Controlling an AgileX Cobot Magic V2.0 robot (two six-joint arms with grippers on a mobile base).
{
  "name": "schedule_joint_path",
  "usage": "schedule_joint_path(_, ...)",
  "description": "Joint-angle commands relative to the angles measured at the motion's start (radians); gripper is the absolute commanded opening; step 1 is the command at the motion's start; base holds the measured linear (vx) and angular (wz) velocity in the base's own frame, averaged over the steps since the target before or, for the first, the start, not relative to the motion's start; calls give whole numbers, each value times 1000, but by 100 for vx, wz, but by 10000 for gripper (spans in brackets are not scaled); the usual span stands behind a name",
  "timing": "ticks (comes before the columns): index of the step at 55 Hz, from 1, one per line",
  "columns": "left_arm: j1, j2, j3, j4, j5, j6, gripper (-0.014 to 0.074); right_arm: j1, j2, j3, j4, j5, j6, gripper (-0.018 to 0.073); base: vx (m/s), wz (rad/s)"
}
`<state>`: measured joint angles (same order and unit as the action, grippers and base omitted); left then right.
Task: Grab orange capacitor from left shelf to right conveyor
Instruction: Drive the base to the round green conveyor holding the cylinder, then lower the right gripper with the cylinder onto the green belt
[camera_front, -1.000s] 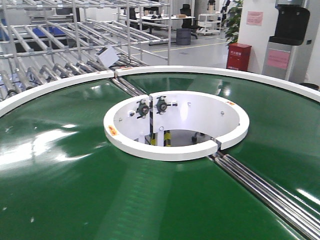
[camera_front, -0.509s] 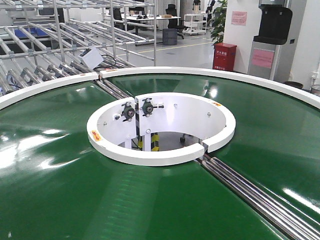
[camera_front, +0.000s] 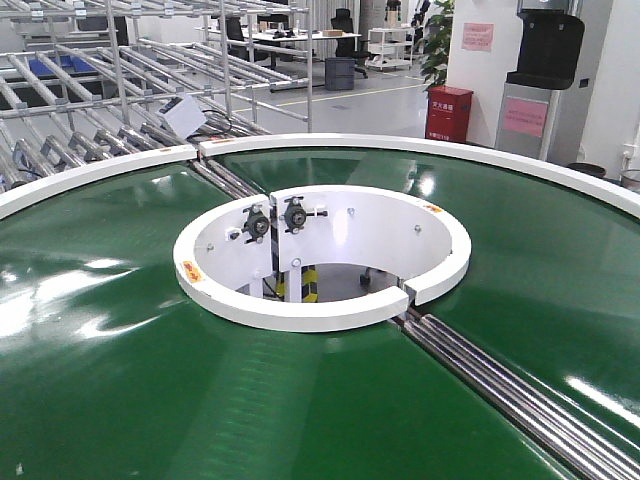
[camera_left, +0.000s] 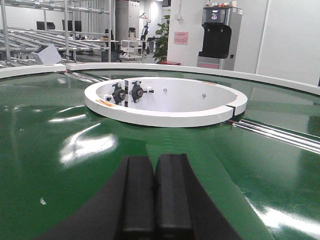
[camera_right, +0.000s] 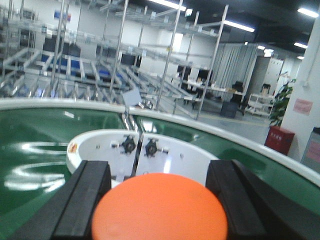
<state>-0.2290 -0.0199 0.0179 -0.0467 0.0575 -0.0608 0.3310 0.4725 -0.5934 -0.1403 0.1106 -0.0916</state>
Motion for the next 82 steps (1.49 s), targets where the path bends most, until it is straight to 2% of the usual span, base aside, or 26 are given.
schedule_joint_path(1, -8, -5, -30, -5, -81, -6, -6, -5, 187, -29, -9, -234, 29, -8, 0, 0)
schedule_joint_path(7, -8, -5, -30, -5, -81, -6, -6, -5, 401, -29, -3, -472, 73, -8, 0, 0)
schedule_joint_path(14, -8, -5, -30, -5, -81, -6, -6, -5, 641, -29, -3, -713, 75, -8, 0, 0)
schedule_joint_path(27, -8, -5, -30, -5, -81, -6, -6, -5, 1025, -29, -7, -1031, 114, -7, 0, 0)
schedule_joint_path(34, -8, -5, -30, -5, -81, -6, -6, -5, 1174, -29, -14, -1156, 133, -7, 0, 0)
schedule_joint_path(45, -8, -5, -30, -5, -81, -6, -6, -5, 1324, -29, -22, -1227, 158, -7, 0, 0)
schedule_joint_path(69, -8, -5, -30, -5, -81, -6, -6, -5, 1437, -29, -22, -1225, 160, 0, 0, 0)
schedule_joint_path(76, -8, -5, -30, -5, -81, -6, -6, -5, 1437, -29, -22, -1228, 157, 41, 0, 0)
schedule_joint_path(82, -8, -5, -30, -5, -81, -6, -6, -5, 1437, -29, -22, -1226, 157, 110, 0, 0)
